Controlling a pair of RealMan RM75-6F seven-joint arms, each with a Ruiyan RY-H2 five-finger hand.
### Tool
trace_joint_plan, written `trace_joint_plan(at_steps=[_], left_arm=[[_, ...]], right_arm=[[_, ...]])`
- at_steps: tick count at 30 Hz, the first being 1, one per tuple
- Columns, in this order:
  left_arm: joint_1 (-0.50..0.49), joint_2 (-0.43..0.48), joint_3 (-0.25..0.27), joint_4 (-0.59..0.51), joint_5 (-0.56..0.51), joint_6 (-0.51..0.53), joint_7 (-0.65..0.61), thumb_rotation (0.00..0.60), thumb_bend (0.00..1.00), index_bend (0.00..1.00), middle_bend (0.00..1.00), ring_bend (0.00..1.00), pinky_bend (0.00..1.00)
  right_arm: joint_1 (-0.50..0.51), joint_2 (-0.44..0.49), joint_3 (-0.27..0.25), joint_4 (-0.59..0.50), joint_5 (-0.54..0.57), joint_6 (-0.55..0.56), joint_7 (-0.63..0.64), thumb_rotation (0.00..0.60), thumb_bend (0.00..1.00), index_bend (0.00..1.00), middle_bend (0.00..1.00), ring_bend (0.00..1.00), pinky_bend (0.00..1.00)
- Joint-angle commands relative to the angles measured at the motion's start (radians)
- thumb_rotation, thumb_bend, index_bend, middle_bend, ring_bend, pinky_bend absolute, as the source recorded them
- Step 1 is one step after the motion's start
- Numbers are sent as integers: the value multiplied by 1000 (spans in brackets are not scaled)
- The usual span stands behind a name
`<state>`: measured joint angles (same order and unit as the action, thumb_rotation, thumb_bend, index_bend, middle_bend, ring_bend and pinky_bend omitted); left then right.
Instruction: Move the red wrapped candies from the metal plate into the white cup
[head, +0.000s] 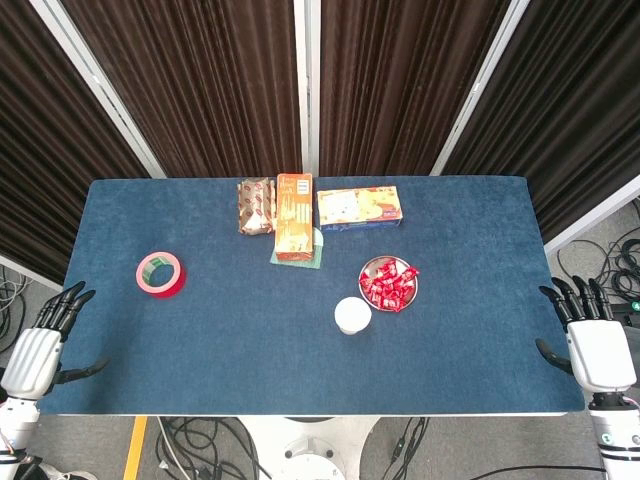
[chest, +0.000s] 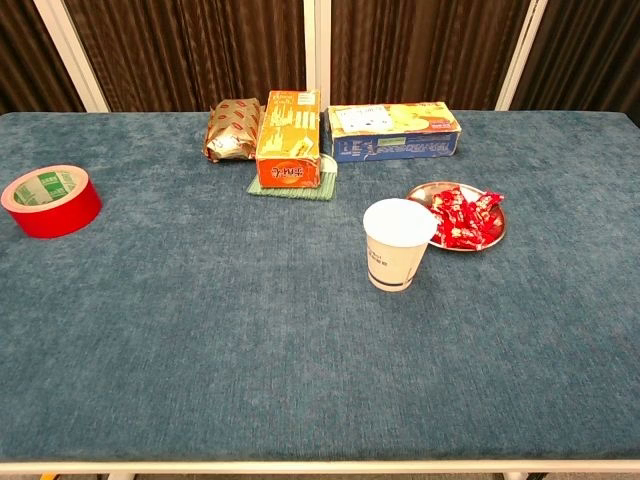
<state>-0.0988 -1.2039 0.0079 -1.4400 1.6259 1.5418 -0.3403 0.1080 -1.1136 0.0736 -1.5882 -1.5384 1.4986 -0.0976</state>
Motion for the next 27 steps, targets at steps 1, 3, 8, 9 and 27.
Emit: trace_joint_plan(at_steps=[1, 3, 8, 9, 27], left_arm=[[1, -3, 2, 2, -1, 1, -5, 600, 142, 126, 75, 34, 111], [5, -4, 6, 1, 4, 7, -5, 600, 142, 126, 75, 34, 111], [11, 4, 12, -9, 10, 17, -3, 600, 142, 126, 75, 34, 111], [11, 6, 12, -11, 9, 16, -3, 600, 142, 126, 75, 34, 111], [6, -26, 22, 6, 28, 15, -7, 600, 141, 126, 75, 34, 111]], right_arm=[[-2, -3, -4, 2, 3, -4, -3, 600, 148, 167, 120, 0, 0], [-5, -5, -9, 6, 5, -7, -4, 600, 149, 166, 120, 0, 0], [-12, 1, -11, 7, 7, -1, 0, 600, 149, 165, 121, 0, 0], [-14, 4, -10, 5, 7, 2, -1, 600, 149, 165, 122, 0, 0], [74, 41, 57, 7, 84, -104, -139, 600, 149, 148, 142, 258, 459]])
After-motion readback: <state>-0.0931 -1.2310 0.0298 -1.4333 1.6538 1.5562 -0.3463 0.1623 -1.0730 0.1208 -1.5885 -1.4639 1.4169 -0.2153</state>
